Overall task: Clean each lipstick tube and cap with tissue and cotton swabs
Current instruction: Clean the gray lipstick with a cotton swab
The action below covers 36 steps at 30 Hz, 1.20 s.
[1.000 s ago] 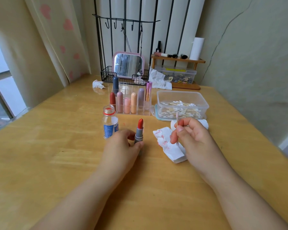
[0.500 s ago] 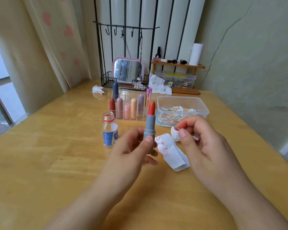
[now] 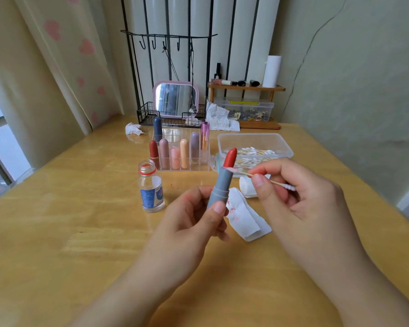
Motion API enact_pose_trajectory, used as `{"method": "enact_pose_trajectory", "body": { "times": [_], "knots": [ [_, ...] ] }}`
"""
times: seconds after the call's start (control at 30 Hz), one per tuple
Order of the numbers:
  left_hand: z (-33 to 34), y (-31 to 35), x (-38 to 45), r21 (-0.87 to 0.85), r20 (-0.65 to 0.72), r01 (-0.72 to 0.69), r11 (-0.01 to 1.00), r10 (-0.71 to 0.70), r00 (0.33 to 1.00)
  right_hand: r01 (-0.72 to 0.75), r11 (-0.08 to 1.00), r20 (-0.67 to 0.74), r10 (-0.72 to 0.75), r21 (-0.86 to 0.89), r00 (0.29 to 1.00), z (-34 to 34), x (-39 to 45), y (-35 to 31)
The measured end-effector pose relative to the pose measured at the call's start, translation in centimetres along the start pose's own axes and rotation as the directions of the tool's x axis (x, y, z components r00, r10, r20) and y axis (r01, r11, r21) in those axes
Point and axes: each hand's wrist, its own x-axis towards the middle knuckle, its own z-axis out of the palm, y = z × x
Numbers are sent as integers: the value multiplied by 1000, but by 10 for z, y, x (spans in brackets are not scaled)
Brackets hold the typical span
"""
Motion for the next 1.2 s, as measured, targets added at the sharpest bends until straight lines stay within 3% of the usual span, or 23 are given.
{"method": "enact_pose_trajectory", "body": {
  "times": [0.43,0.63,0.9,1.2],
  "knots": [
    [-2,-1,0,193,-177,-59,979,94,980,53,997,-41,-55,-55,998,0,1,-6],
    [-2,-3,-2,341,-172,-103,934,170,970,111,990,-31,-114,-84,993,2,-1,-10],
    [-3,-3,0,353,-216,-116,928,201,956,91,994,-105,-97,-57,990,1,-2,-11],
    [-1,-4,-2,376,-183,-137,917,219,958,102,992,-89,-108,-69,990,5,-1,-10]
  ]
}}
